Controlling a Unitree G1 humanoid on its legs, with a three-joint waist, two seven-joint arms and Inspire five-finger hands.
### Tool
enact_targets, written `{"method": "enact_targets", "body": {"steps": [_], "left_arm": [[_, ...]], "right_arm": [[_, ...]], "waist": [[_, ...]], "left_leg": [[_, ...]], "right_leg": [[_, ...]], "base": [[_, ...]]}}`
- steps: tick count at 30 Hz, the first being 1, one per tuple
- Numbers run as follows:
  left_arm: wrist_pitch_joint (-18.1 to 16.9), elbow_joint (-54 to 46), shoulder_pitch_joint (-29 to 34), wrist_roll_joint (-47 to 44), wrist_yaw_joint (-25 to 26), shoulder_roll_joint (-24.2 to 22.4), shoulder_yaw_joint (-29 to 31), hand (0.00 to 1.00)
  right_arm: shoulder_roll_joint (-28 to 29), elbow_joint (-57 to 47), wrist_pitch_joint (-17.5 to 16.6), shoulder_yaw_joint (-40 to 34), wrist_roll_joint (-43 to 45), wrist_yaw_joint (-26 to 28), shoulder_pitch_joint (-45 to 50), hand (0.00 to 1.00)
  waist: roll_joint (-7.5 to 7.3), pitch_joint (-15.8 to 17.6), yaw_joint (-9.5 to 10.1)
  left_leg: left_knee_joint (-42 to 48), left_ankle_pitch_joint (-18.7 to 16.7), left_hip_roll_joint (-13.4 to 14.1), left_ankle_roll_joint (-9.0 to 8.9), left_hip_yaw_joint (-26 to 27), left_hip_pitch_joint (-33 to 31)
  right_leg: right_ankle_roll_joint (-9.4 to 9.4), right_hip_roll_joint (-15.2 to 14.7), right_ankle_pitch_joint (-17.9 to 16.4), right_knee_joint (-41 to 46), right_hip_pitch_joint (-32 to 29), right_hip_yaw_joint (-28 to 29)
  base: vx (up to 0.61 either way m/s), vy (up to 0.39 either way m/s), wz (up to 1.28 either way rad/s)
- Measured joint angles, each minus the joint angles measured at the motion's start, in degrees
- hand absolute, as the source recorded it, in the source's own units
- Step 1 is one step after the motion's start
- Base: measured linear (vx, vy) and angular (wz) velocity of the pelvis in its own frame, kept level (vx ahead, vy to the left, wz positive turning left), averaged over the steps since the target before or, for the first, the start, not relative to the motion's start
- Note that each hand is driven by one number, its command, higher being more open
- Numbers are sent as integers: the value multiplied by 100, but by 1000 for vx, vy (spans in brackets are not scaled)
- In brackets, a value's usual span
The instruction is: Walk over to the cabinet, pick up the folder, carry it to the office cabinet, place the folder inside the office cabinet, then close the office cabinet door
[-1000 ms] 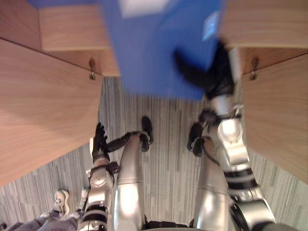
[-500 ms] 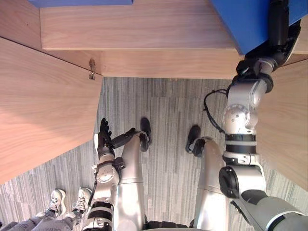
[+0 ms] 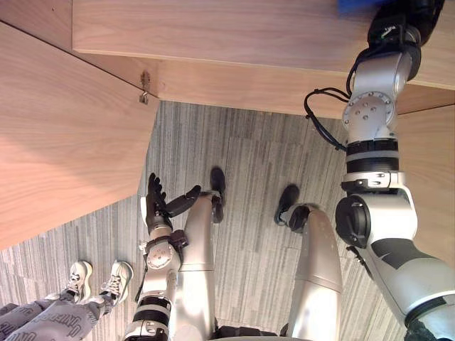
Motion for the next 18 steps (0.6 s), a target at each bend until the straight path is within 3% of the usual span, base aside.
{"method": "enact_targets", "body": {"steps": [13,18], "left_arm": [[20,100,-90,-22,-2,50,-2,100],[19,177,-87,-185,-27,208,-33,100]], "right_arm": [[-268,300,331,981,-763,479,-158,100],[-899,315,532,1982,-1015,901,-157,100]], "waist": [[-13,-11,-47],[-28,-18,-220]], "left_leg": [[-13,4,2,-1,-9,-1],[-5,3,14,1,0,-8]], "right_leg": [[-22,-2,-18,-2,1,-16],[-18,4,-15,-16,0,-15]], "base": [[0,0,0],[0,0,0]]}}
